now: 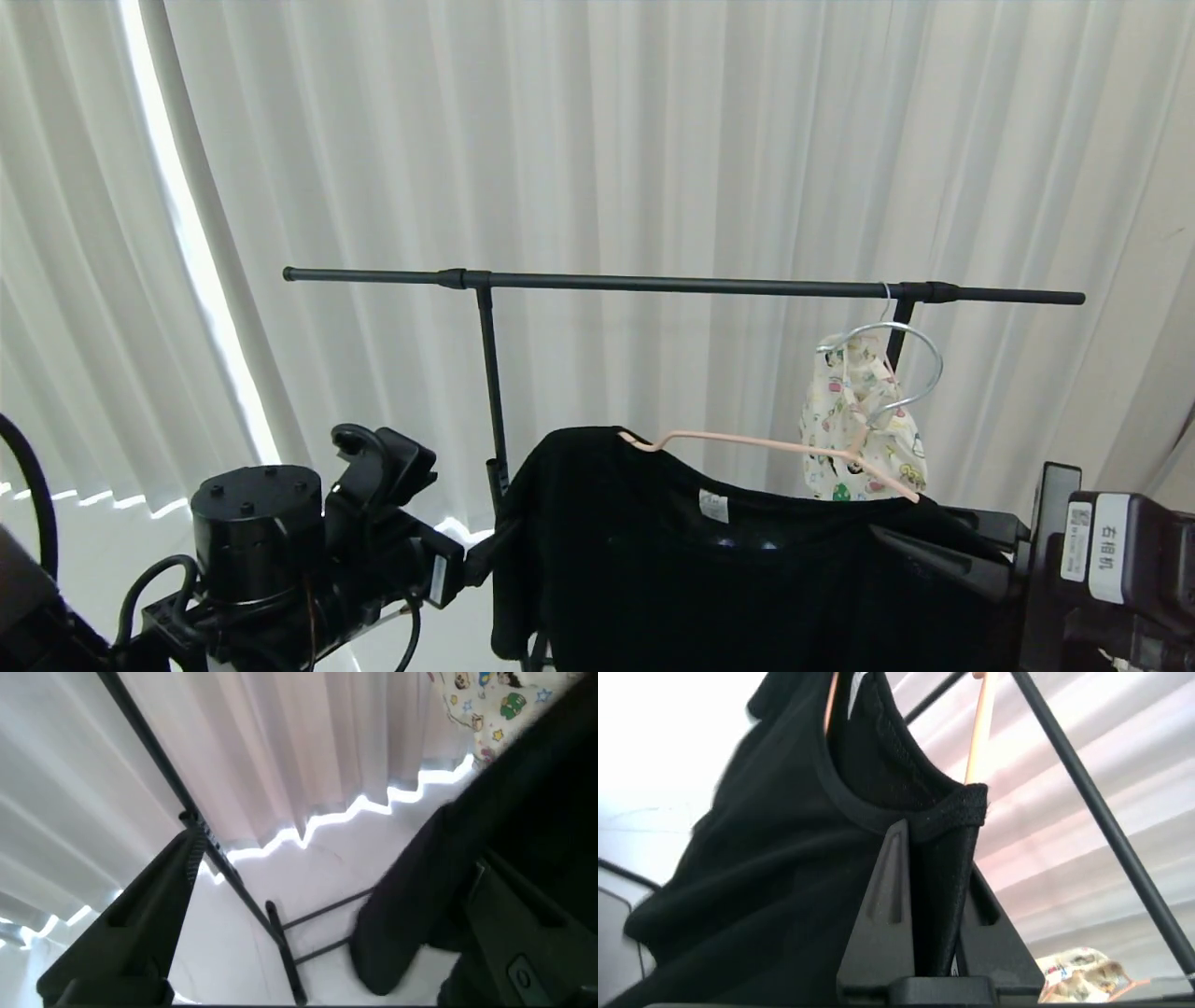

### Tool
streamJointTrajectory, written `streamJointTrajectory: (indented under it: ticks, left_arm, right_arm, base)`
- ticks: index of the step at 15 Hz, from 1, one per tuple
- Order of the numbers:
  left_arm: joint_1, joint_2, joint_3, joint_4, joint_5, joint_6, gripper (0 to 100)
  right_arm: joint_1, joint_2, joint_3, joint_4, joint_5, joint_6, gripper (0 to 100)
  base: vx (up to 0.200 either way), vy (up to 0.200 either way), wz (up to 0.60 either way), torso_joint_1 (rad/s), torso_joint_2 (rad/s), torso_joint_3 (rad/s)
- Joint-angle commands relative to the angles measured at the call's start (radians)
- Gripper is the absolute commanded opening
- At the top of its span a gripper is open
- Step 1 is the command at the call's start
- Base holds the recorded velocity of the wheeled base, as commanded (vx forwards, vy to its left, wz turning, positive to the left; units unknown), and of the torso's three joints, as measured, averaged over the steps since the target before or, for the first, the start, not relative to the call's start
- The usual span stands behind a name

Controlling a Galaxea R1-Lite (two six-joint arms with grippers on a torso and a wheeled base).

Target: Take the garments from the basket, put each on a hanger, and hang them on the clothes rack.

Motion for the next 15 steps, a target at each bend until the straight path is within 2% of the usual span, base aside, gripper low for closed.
streamJointTrajectory:
  ticks: [1, 3, 4, 6, 7, 8, 9, 10, 11, 14, 15]
  left_arm:
    - [-0.032, -0.090, 0.075, 0.000, 0.002, -0.038, 100]
    - [-0.032, -0.153, 0.082, 0.000, 0.010, -0.043, 100]
    - [-0.032, -0.195, 0.084, 0.007, 0.018, -0.040, 100]
    - [-0.026, -0.241, 0.105, 0.046, 0.032, -0.035, 100]
    - [-0.022, -0.282, 0.104, 0.079, 0.050, -0.037, 100]
    - [-0.003, -0.308, 0.081, 0.101, 0.053, -0.035, 100]
    - [0.021, -0.339, 0.035, 0.153, 0.053, -0.035, 100]
    - [0.040, -0.371, -0.019, 0.233, 0.053, -0.035, 100]
    - [0.075, -0.434, -0.143, 0.425, 0.052, -0.041, 100]
    - [0.146, -0.509, -0.473, 0.906, 0.052, -0.041, 100]
    - [0.161, -0.535, -0.579, 1.113, 0.055, -0.040, 100]
  right_arm:
    - [-0.024, 0.000, -0.012, -0.002, -0.002, 0.001, 0]
    - [-0.088, 0.000, -0.013, 0.000, -0.010, 0.026, 0]
    - [-0.116, -0.001, -0.004, 0.000, -0.056, 0.064, 0]
    - [-0.120, -0.004, 0.028, 0.001, -0.177, 0.204, 0]
    - [-0.119, -0.004, 0.053, 0.003, -0.291, 0.326, 0]
    - [-0.120, -0.006, 0.068, 0.003, -0.338, 0.385, 0]
    - [-0.119, -0.007, 0.076, 0.004, -0.358, 0.409, 0]
    - [-0.119, -0.006, 0.083, 0.008, -0.358, 0.411, 0]
    - [-0.117, -0.003, 0.086, 0.011, -0.358, 0.409, 0]
    - [-0.117, 0.005, 0.076, 0.057, -0.358, 0.411, 0]
    - [-0.117, 0.005, 0.070, 0.072, -0.360, 0.409, 0]
  base:
    - [0.000, 0.000, 0.00, 0.000, 0.00, 0.000]
    - [0.000, 0.000, 0.00, 0.000, 0.00, 0.000]
    - [0.000, 0.000, 0.00, 0.000, 0.00, 0.000]
    - [0.000, 0.000, 0.00, 0.000, 0.00, 0.000]
    - [0.000, 0.000, 0.00, 0.000, 0.00, 0.000]
    - [0.000, 0.000, 0.00, 0.000, 0.00, 0.000]
    - [0.000, 0.000, 0.00, 0.000, 0.00, 0.000]
    - [0.000, 0.000, 0.00, 0.000, 0.00, 0.000]
    - [0.000, 0.000, 0.00, 0.000, 0.00, 0.000]
    - [0.000, 0.000, 0.00, 0.000, 0.00, 0.000]
    - [0.000, 0.000, 0.00, 0.000, 0.00, 0.000]
